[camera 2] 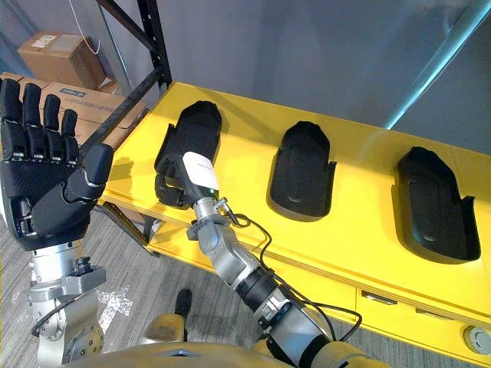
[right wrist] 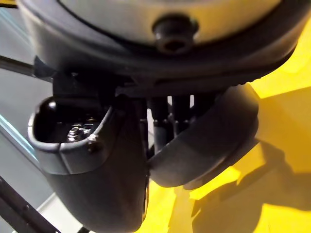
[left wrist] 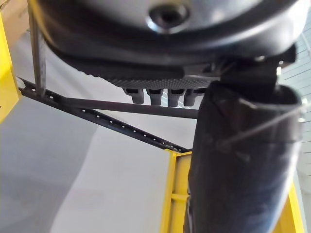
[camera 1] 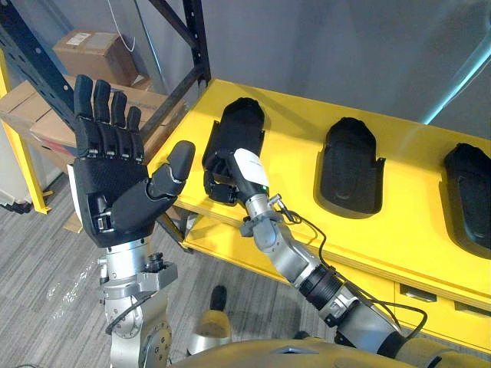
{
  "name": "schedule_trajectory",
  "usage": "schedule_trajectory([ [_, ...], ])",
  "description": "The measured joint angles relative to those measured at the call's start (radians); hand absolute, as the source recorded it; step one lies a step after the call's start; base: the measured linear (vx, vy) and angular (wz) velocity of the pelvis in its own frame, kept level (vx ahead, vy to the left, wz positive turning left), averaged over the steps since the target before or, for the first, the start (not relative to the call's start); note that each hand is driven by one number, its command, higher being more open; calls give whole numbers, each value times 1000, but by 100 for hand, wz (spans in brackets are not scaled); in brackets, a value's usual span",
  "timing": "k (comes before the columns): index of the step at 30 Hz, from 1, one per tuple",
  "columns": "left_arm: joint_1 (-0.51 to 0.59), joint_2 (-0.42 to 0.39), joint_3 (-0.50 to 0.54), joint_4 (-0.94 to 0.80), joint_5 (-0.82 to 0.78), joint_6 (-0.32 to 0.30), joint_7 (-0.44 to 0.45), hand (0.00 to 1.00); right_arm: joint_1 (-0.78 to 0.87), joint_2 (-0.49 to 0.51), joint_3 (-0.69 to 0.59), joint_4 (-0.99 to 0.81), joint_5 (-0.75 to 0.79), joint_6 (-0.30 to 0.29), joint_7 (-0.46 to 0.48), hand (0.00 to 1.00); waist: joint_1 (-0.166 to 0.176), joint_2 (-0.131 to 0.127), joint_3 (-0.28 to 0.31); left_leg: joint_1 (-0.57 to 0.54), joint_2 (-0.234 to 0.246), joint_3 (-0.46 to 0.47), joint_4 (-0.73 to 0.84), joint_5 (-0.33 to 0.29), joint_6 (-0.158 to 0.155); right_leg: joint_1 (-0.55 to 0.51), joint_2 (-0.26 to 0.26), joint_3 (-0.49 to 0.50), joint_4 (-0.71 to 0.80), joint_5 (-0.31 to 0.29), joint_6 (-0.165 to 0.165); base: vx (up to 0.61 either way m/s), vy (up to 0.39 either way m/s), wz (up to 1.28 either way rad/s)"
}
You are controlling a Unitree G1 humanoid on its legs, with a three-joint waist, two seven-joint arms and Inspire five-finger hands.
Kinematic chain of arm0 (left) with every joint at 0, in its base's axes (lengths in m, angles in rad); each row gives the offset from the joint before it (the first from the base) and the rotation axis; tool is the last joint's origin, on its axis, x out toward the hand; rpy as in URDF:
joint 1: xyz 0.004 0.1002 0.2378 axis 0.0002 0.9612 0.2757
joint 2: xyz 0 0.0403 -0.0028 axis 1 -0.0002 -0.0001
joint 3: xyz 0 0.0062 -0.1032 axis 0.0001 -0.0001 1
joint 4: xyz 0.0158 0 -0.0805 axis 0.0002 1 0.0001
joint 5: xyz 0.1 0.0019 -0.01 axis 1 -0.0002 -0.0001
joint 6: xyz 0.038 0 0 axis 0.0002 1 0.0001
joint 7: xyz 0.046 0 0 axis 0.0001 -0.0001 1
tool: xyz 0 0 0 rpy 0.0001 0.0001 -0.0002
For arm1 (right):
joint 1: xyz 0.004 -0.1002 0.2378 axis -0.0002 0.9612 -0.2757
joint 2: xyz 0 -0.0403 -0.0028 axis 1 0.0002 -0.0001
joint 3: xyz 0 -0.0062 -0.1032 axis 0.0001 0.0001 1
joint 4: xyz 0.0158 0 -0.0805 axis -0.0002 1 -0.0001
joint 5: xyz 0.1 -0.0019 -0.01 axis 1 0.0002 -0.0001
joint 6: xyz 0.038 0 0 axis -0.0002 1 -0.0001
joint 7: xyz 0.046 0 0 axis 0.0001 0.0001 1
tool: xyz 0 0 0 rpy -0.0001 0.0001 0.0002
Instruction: Walk over and take three plastic housings, then place them on the shelf
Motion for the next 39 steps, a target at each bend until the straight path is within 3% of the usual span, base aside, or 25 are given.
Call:
schedule_trajectory([
  [10,0,0,-18,0,5,4,24,100,12,11,-19,6,75,1,-8,100,-2,-5,-15,0,0,2,0,-1,1,0,0,0,-6,1,1,0,0,0],
  [18,-10,0,-27,0,10,2,39,100,32,12,-20,-14,160,-72,-55,100,-3,-16,-34,1,-1,13,0,4,5,5,4,9,-29,17,15,15,-11,-2],
  [30,-67,1,-31,0,17,-3,23,100,5,15,-59,-218,188,-223,-170,100,-33,-7,-106,41,13,76,0,-9,-2,20,17,69,-70,43,13,-6,-14,-16],
  [39,-93,0,16,0,-8,-1,11,100,-6,3,-114,-382,595,-400,0,100,-55,-7,-133,43,32,93,0,-13,-11,20,40,87,-97,57,0,-15,-25,-6],
])
